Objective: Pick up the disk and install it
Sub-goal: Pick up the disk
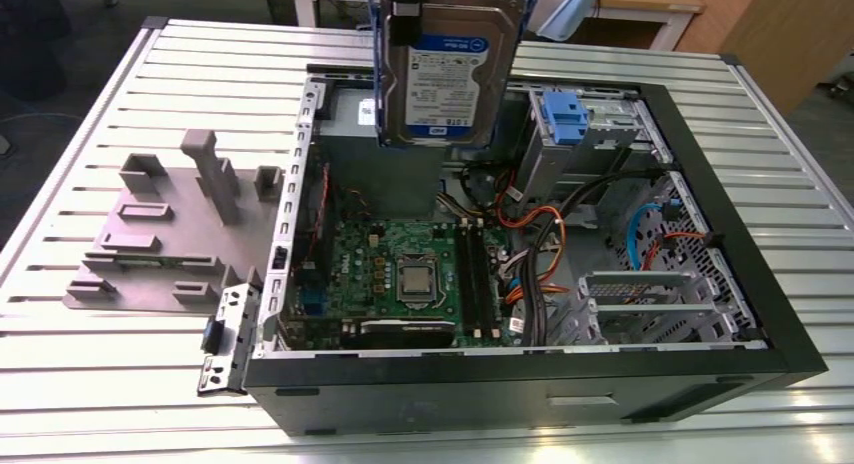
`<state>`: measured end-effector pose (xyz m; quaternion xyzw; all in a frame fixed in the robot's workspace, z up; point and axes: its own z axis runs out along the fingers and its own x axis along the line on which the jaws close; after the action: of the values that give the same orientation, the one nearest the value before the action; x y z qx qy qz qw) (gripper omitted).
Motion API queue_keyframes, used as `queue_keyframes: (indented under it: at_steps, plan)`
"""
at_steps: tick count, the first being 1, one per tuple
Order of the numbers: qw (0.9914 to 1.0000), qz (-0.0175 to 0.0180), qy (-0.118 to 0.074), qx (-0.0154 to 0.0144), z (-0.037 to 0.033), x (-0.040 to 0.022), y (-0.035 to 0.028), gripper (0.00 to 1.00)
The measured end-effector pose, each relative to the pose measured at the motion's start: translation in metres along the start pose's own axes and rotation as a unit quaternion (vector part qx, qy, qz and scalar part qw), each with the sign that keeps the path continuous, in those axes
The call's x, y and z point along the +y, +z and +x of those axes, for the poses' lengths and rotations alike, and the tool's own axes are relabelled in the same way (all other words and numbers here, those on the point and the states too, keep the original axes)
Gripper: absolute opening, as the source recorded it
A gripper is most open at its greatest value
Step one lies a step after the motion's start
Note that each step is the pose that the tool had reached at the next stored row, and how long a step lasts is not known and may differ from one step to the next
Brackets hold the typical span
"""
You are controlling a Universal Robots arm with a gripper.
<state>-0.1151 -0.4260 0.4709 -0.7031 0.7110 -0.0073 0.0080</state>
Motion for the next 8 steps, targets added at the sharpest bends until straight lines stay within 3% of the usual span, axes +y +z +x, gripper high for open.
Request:
queue_keyframes:
  at_steps: [8]
  plan:
    - [1.0, 0.0, 0.0, 0.0, 0.0007, -0.0171, 0.0012, 0.36]
